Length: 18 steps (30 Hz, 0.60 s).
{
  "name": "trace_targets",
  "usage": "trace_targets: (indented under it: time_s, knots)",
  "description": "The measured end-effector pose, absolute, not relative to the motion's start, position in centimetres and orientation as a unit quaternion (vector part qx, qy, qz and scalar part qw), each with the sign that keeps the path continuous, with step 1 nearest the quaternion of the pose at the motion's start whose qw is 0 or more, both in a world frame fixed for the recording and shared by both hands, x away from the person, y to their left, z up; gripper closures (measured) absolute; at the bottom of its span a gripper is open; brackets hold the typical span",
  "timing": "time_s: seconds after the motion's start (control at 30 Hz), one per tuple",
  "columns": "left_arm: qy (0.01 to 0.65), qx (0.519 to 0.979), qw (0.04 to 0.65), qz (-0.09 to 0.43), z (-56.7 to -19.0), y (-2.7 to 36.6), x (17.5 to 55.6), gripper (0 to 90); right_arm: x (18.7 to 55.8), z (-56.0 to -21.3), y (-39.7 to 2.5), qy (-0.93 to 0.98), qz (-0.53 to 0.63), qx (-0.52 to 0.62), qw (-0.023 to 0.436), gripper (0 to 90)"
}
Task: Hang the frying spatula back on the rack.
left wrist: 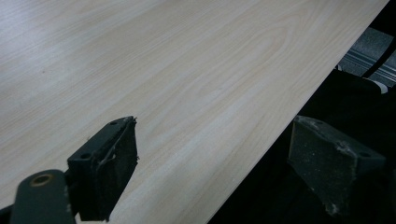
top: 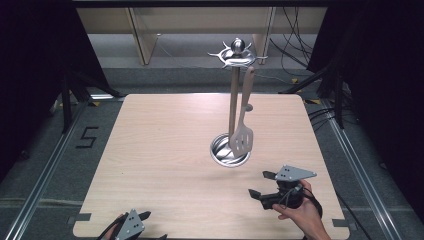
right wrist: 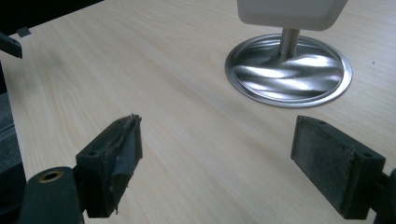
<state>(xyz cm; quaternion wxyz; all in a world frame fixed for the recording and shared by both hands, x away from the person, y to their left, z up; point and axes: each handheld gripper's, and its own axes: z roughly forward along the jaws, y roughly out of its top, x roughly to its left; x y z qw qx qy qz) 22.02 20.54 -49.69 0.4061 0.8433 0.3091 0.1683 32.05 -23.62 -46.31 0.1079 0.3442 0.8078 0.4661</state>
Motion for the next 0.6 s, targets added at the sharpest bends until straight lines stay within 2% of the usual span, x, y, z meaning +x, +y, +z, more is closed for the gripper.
trace_targets:
  time_s: [0.3, 0.53, 0.6]
  knots:
    - [0.329, 0.839, 0.404, 0.156, -49.7, 20.4, 21.7, 14.8, 31.3, -47.0, -24.2, 0.814, 0.459, 0.339, 0.11, 17.2]
    - [0.307, 0.848, 0.399, 0.163, -49.6, 20.5, 21.9, 14.8, 30.6, -47.3, -24.6, 0.815, 0.456, 0.334, 0.127, 17.1]
    - [0.317, 0.843, 0.405, 0.16, -49.7, 20.4, 21.8, 14.8, 30.3, -47.4, -24.6, 0.814, 0.455, 0.342, 0.117, 17.1]
